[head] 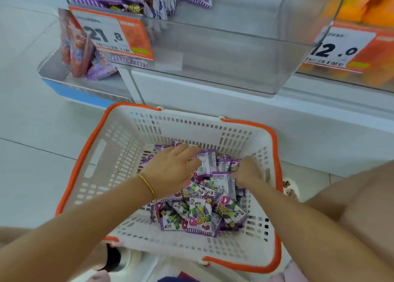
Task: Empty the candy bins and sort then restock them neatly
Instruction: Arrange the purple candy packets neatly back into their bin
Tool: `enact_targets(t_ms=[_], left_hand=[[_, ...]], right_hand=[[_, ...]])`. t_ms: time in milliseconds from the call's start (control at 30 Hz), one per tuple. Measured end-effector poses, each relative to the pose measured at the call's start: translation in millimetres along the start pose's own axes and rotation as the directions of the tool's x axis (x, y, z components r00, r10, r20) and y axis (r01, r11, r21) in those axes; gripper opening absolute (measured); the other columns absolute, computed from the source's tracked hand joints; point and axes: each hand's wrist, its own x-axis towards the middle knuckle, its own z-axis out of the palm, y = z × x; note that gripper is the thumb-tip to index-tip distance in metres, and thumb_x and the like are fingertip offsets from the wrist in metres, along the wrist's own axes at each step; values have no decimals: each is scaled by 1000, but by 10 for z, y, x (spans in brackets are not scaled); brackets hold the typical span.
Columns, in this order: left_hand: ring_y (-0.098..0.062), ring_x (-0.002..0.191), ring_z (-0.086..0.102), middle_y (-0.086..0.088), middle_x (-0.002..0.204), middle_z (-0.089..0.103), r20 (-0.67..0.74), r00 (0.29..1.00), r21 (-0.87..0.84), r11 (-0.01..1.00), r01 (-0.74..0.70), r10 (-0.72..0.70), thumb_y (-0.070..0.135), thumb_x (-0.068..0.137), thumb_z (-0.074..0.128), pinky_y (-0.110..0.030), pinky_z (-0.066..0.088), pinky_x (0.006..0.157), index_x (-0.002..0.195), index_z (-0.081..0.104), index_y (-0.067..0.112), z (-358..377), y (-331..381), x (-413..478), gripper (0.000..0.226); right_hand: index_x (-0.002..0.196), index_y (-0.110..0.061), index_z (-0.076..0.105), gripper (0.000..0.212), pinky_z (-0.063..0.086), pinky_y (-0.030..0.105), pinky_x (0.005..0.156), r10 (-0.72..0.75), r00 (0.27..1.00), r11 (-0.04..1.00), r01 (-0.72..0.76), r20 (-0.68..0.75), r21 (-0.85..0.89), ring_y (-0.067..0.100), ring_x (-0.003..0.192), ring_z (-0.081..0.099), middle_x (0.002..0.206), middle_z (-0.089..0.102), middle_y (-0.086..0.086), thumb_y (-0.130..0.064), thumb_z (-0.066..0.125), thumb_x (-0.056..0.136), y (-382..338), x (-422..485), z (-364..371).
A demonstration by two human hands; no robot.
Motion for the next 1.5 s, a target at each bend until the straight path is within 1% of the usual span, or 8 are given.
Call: enact_targets(t_ms=[133, 300, 833, 1033, 1133, 1267, 1400, 1500], left_hand=[[-26, 95, 66, -9, 113, 66, 9, 999, -39, 999, 36, -36, 17, 67, 78, -36, 56, 69, 90, 70, 15, 95, 26, 20, 25], [-25, 93, 66, -8, 113, 66, -2, 995, -64, 993, 97, -97, 17, 65, 80, -34, 56, 67, 88, 69, 17, 136, 63, 29, 25], [-18, 126, 41, 2, 139, 42, 236, 914, -275, 880, 387, -329, 22, 100, 38, -31, 40, 101, 127, 53, 20, 51, 169, -15, 31], [-26, 116, 55, -10, 133, 53, 564, 642, -657, 188, 730, -519, 40, 97, 46, -35, 44, 100, 136, 45, 8, 147, 323, 153, 51], [-30, 86, 63, -16, 91, 66, 605, 584, -758, -167, 631, -541, 40, 93, 54, -47, 52, 90, 92, 60, 7, 187, 360, 196, 33], [-24, 66, 55, -8, 65, 60, 552, 496, -798, -252, 547, -670, 33, 91, 60, -45, 51, 80, 80, 57, 7, 229, 289, 189, 29], [-22, 57, 44, -6, 58, 54, 581, 426, -739, -229, 634, -693, 37, 93, 56, -33, 40, 61, 81, 50, 5, 263, 219, 98, 35], [-29, 74, 54, -15, 77, 61, 598, 424, -727, -238, 644, -680, 47, 91, 55, -37, 44, 73, 91, 54, 3, 266, 233, 59, 44]], right_hand=[[133, -15, 41, 64, 32, 16, 49, -10, 1000, 988, 8, 18, 152, 6, 59, 40, 71, 39, -6, -30, 75, 80, 24, -29, 139], [145, -16, 26, 97, 53, 38, 87, 10, 1000, 1000, -10, -23, -4, 29, 113, 58, 134, 51, 13, -42, 82, 69, 50, -158, 373], [129, -8, 40, 57, 47, 26, 59, 99, 993, 905, -64, -63, 421, 17, 76, 54, 108, 59, 9, -7, 71, 82, -32, -450, 136], [100, -17, 62, 29, 51, 27, 72, -300, 950, 669, 150, 80, 728, 19, 86, 65, 97, 69, 3, -8, 76, 76, -424, -812, -209], [102, -19, 64, 29, 52, 28, 77, -486, 860, 598, 200, 153, 776, 16, 87, 68, 95, 71, 0, -1, 70, 79, -599, -953, -265], [117, -8, 59, 32, 53, 29, 80, -464, 852, 441, -16, 243, 898, 21, 97, 67, 106, 69, 7, -2, 63, 86, -480, -852, -246], [108, -8, 52, 26, 51, 32, 78, -193, 961, 962, 146, 197, 231, 16, 86, 56, 96, 57, 4, -17, 64, 87, -34, -630, 62], [108, -7, 44, 23, 45, 32, 67, -162, 954, 897, 249, 254, -364, 17, 79, 54, 89, 55, 5, -17, 57, 91, 193, -641, 374]])
